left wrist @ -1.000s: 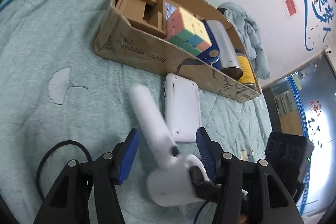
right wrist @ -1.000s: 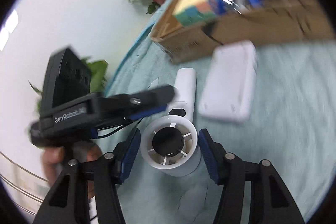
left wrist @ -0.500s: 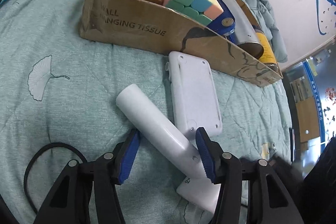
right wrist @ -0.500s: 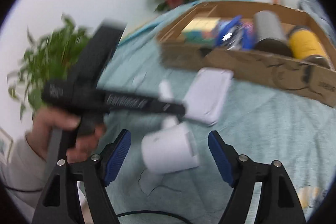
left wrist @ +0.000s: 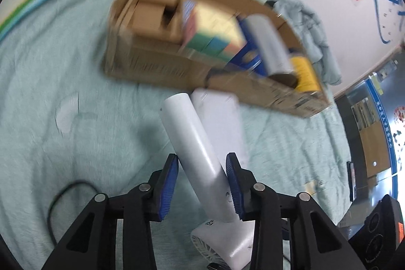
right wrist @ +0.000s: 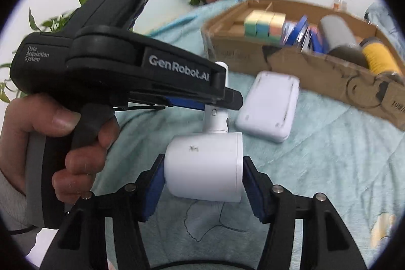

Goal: Organize rigid objects
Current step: 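Lift the white fan with the right tool and place it in the box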

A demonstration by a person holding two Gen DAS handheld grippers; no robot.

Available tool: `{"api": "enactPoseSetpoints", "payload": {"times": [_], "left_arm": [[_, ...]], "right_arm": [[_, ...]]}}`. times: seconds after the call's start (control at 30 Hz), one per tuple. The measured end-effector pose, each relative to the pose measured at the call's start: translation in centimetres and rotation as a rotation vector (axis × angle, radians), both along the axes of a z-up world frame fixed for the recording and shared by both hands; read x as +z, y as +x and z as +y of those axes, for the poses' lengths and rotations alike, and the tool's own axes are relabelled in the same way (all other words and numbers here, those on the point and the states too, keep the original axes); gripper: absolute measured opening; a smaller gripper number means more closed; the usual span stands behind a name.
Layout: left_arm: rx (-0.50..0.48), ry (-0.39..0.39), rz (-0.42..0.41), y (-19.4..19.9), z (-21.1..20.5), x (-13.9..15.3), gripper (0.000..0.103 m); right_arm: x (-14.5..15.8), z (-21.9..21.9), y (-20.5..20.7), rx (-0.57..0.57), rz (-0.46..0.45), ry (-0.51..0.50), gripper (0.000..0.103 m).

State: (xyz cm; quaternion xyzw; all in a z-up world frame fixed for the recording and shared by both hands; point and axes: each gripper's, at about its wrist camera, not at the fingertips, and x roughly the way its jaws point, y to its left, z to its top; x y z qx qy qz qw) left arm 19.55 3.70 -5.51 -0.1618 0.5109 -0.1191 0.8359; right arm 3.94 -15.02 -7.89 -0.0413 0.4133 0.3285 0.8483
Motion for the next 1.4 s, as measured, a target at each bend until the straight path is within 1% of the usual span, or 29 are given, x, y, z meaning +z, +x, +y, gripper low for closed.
{"api": "enactPoseSetpoints", "payload": {"times": [0.13, 0.27, 0.37, 0.47, 0.57, 0.6, 0.73, 0.83, 0.93, 0.97, 1.0, 1.07, 1.1, 1.13, 1.17, 1.2, 1.23, 1.27, 1.3, 1.33, 1.37, 1.4], "left_arm": [[-0.042, 0.019, -0.102, 1.2, -1.6, 4.5, 0.032], [-0.118, 0.04, -0.178, 4.5, -4.1, 8.7, 0.03], [-0.169, 0.057, -0.204, 7.6, -6.0, 10.6, 0.03], [-0.209, 0.054, -0.201, 10.8, -7.6, 11.8, 0.03], [-0.23, 0.039, -0.165, 14.8, -8.5, 11.8, 0.03], [-0.233, 0.029, -0.146, 16.6, -9.0, 11.6, 0.03], [-0.231, 0.012, -0.081, 21.1, -9.4, 10.0, 0.03], [-0.222, -0.011, -0.051, 22.9, -9.1, 8.3, 0.03], [-0.197, -0.047, -0.021, 24.2, -8.7, 7.0, 0.032], [-0.198, -0.043, -0.006, 24.6, -8.8, 6.6, 0.031], [-0.199, -0.034, -0.009, 24.5, -8.7, 6.4, 0.031], [-0.21, -0.018, -0.024, 24.3, -9.0, 6.4, 0.038], [-0.213, -0.01, -0.033, 24.1, -9.0, 6.5, 0.041], [-0.208, 0.003, -0.046, 23.7, -9.0, 6.7, 0.047], [-0.2, 0.015, -0.06, 23.4, -8.8, 7.0, 0.056], [-0.184, 0.03, -0.085, 22.7, -8.5, 7.5, 0.061], [-0.169, 0.041, -0.111, 22.1, -8.3, 8.0, 0.069], [-0.15, 0.056, -0.15, 21.1, -7.9, 8.6, 0.078], [-0.116, 0.091, -0.213, 19.7, -7.5, 9.4, 0.083], [-0.083, 0.131, -0.271, 18.4, -7.2, 10.0, 0.095], [-0.053, 0.176, -0.336, 16.6, -6.9, 10.5, 0.102], [-0.035, 0.204, -0.387, 15.2, -6.7, 10.7, 0.103]], "right_arm": [[2.4, -1.0, 0.7, -0.053, -0.047, 0.069, 0.057], [4.1, -1.7, 3.0, -0.114, -0.088, 0.098, 0.057], [5.5, -2.5, 5.8, -0.161, -0.106, 0.109, 0.057], [6.6, -3.4, 8.4, -0.198, -0.118, 0.11, 0.057], [7.0, -4.2, 11.2, -0.227, -0.112, 0.107, 0.057], [7.0, -4.4, 12.2, -0.236, -0.1, 0.109, 0.057], [6.6, -4.5, 15.8, -0.258, -0.056, 0.098, 0.057], [5.9, -4.6, 17.5, -0.262, -0.013, 0.091, 0.057], [5.6, -5.1, 18.7, -0.278, 0.01, 0.111, 0.057], [5.6, -5.2, 19.1, -0.285, 0.01, 0.11, 0.057], [5.7, -5.4, 19.3, -0.303, -0.003, 0.102, 0.059], [5.8, -5.9, 19.5, -0.331, -0.002, 0.1, 0.065], [5.8, -6.3, 19.6, -0.34, 0.001, 0.115, 0.07], [5.7, -6.6, 19.6, -0.343, -0.002, 0.125, 0.074], [5.7, -7.0, 19.2, -0.349, -0.014, 0.129, 0.075], [5.9, -7.1, 18.9, -0.349, -0.025, 0.133, 0.08], [6.0, -7.3, 18.3, -0.344, -0.036, 0.139, 0.082], [6.2, -7.5, 17.5, -0.338, -0.051, 0.146, 0.083], [6.2, -7.9, 16.7, -0.332, -0.071, 0.15, 0.086], [6.1, -8.3, 16.0, -0.334, -0.09, 0.146, 0.091], [5.9, -8.8, 15.0, -0.351, -0.114, 0.138, 0.095], [5.6, -9.1, 14.4, -0.369, -0.119, 0.138, 0.103]]}}
